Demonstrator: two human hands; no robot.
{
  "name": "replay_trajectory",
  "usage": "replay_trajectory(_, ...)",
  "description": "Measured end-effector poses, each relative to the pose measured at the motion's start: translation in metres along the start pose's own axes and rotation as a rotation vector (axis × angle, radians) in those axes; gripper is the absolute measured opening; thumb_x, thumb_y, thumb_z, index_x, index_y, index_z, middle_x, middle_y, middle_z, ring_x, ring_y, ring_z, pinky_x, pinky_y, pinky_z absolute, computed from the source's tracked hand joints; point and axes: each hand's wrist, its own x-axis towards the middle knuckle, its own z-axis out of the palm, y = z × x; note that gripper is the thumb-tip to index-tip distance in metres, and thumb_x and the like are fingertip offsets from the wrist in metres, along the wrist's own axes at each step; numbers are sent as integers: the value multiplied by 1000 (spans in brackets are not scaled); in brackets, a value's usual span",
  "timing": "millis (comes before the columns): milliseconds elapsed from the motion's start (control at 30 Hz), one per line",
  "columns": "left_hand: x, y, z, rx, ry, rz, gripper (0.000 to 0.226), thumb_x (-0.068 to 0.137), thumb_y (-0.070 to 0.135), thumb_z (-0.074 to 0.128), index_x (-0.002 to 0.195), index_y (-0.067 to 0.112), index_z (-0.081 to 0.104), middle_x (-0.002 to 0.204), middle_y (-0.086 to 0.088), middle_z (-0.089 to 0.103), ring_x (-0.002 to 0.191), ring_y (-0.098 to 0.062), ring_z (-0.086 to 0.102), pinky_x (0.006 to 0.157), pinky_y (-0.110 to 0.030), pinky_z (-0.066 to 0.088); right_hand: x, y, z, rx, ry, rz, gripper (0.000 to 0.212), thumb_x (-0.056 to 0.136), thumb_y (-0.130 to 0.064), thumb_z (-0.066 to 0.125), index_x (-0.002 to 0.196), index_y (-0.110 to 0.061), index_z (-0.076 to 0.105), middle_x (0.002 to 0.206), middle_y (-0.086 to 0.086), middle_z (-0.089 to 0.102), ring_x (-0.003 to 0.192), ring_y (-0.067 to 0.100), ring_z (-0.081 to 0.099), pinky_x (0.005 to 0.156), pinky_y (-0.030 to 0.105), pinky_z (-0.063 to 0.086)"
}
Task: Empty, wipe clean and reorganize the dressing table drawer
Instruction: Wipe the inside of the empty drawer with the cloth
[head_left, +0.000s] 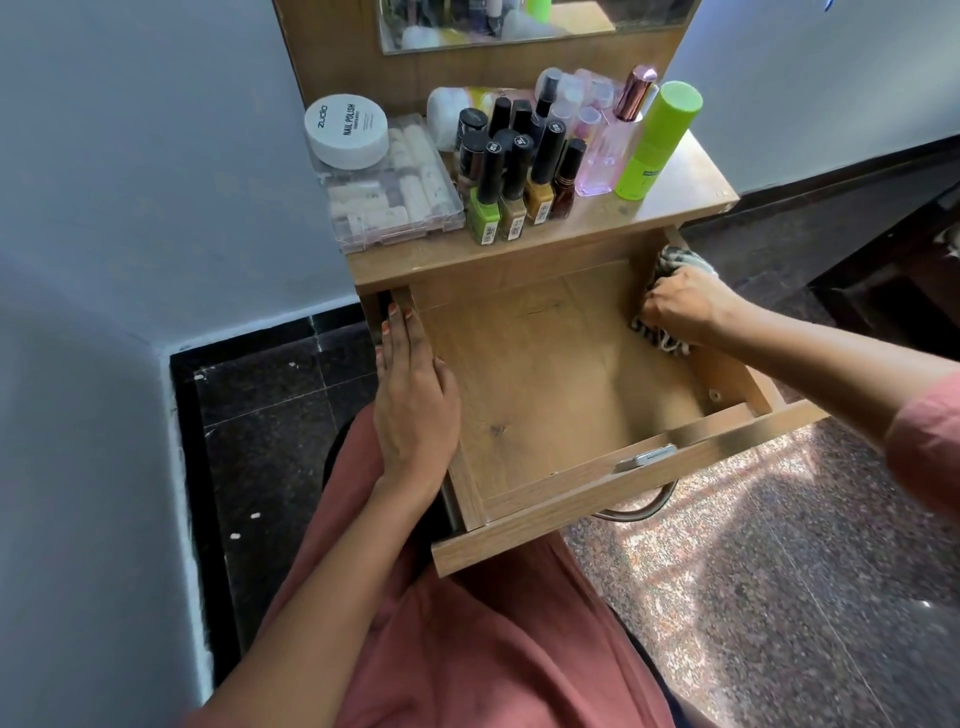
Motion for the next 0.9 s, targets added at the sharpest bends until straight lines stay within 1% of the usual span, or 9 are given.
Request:
replay_trajectory(167, 0, 0, 2, -9, 7, -5, 51, 99, 17, 31, 146, 13, 12, 156, -4, 7, 143, -22, 10, 113, -45, 30, 22, -3, -17, 250, -14, 202, 26, 90, -10, 44, 99, 0, 66, 104, 18, 68, 100, 29, 63, 67, 23, 43)
replay_trajectory(233, 0, 0, 3, -17, 12, -7, 51, 99, 17, 31, 146, 13, 12, 156, -5, 7, 143, -22, 9, 113, -45, 29, 24, -6, -19, 336, 130, 222, 24, 87, -13, 50, 103, -5, 66, 104, 20, 68, 100, 32, 63, 73, 28, 47)
replay_trajectory(300, 0, -1, 4, -23, 22, -8, 51, 98, 16, 31, 146, 12, 13, 156, -5, 8, 143, -22, 10, 112, -45, 31, 22, -13, -19, 442, 252, 331, 28, 86, -9, 48, 111, -4, 59, 111, 24, 61, 105, 38, 58, 81, 42, 47)
replay_trajectory(433, -1, -2, 5, -22, 27, -2, 51, 98, 16, 31, 146, 11, 14, 156, -6, 9, 143, -22, 10, 114, -44, 28, 17, -37, -13, 753, 285, 562, 27, 86, -1, 43, 111, 6, 51, 118, 28, 52, 109, 43, 52, 87, 48, 43)
replay_trajectory(533, 0, -3, 4, -16, 29, 8, 51, 98, 16, 31, 146, 10, 14, 156, -6, 9, 143, -21, 9, 116, -41, 23, 11, -56, -8, 1100, 409, 783, 24, 87, -3, 43, 107, 6, 53, 115, 26, 56, 108, 40, 53, 91, 42, 42)
replay_trajectory(633, 0, -2, 4, -24, 26, 3, 51, 98, 16, 31, 146, 11, 14, 156, -5, 8, 143, -21, 9, 113, -44, 30, 15, -64, -3, 1553, 481, 1167, 29, 88, -4, 42, 113, 3, 57, 117, 19, 60, 111, 31, 56, 94, 32, 43)
replay_trajectory(733, -1, -2, 3, -36, 20, -5, 51, 98, 16, 31, 146, 13, 13, 156, -4, 8, 143, -21, 10, 109, -46, 35, 26, -71, -7, 2122, 642, 1433, 36, 90, -1, 39, 125, 0, 49, 125, 16, 56, 111, 31, 57, 95, 37, 48)
replay_trajectory(800, 0, -1, 3, -40, 14, 3, 51, 99, 16, 31, 146, 12, 13, 156, -4, 7, 143, -20, 8, 110, -45, 34, 33, -75, -16, 2244, 743, 1452, 41, 93, -1, 34, 133, -3, 41, 132, 14, 51, 116, 30, 54, 99, 37, 45)
replay_trajectory(900, 0, 0, 1, -58, 3, -1, 52, 99, 15, 31, 146, 13, 10, 156, -3, 5, 144, -18, 5, 113, -44, 30, 47, -75, -34, 2266, 840, 1310, 47, 93, 3, 30, 139, -9, 35, 137, 10, 48, 121, 27, 50, 103, 31, 41)
